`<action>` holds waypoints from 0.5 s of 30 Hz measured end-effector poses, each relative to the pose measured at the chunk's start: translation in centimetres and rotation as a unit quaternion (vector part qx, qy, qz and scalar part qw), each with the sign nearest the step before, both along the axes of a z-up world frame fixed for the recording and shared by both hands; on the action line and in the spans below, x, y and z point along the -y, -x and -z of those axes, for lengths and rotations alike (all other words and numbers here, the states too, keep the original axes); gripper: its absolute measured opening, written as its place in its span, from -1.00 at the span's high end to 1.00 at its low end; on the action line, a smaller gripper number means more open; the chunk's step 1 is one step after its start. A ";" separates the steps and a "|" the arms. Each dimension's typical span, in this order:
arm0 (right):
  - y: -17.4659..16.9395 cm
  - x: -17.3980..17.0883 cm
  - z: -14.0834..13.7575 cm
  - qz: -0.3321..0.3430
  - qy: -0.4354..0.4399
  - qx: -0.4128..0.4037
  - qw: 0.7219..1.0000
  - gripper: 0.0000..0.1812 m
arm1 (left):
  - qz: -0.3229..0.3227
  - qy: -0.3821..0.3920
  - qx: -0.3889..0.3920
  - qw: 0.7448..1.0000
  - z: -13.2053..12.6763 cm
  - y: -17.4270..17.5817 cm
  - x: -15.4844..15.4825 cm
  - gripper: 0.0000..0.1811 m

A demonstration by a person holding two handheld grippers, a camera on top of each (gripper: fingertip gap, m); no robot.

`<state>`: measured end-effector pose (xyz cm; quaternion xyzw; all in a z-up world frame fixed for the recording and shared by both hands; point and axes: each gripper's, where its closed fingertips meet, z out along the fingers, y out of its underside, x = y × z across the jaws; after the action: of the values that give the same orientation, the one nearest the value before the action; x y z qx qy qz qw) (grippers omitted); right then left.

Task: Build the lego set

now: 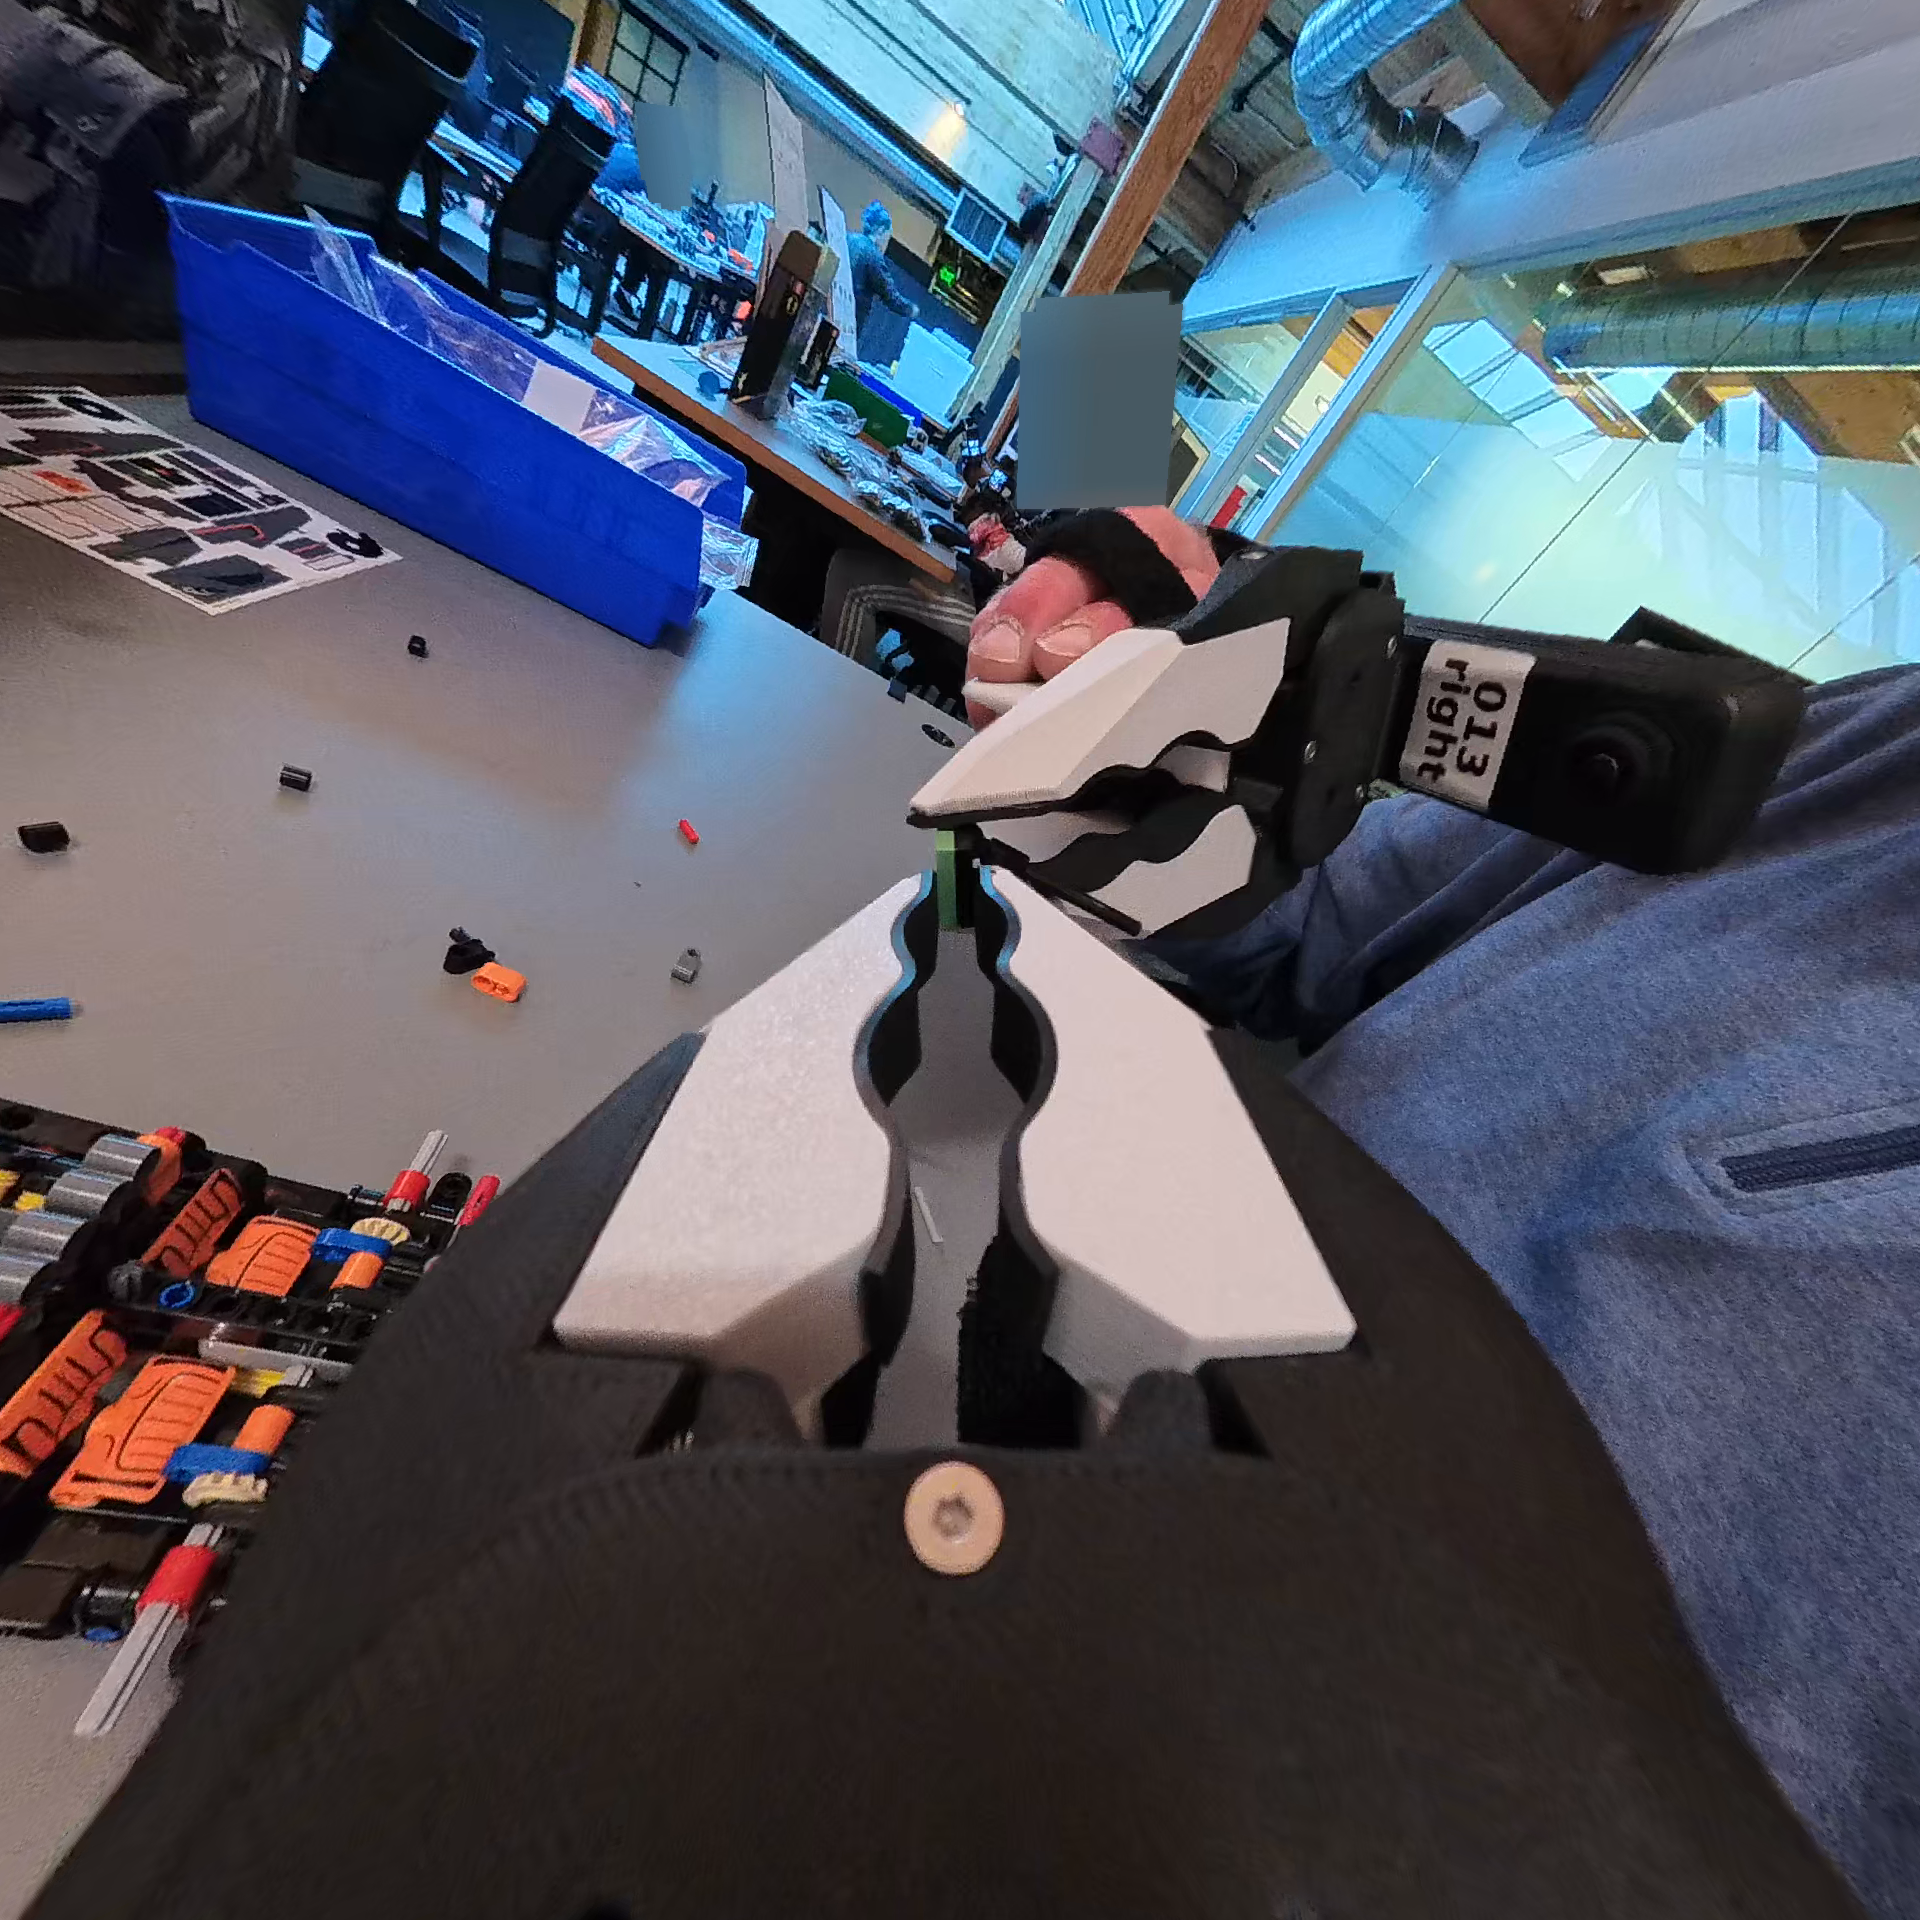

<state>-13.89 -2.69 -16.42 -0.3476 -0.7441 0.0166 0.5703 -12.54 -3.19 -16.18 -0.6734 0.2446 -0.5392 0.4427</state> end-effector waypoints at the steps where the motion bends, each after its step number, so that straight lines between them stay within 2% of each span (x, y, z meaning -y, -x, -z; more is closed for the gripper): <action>1: 0.0 0.0 0.1 0.000 0.004 0.002 1.000 0.85 | 0.001 0.003 0.000 1.000 0.1 0.0 0.0 0.96; 8: -0.1 0.0 0.0 0.003 0.022 -0.001 1.000 0.85 | 0.002 0.006 0.009 1.000 -0.1 -0.1 0.0 0.96; 15: -0.3 -0.1 0.0 0.006 0.042 -0.009 0.999 0.85 | -0.013 -0.005 0.002 1.000 -0.3 0.1 -0.3 0.84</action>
<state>-13.54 -2.62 -16.42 -0.3755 -0.7355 0.0474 0.5619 -12.60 -2.87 -15.89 -0.6731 0.2371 -0.5338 0.4535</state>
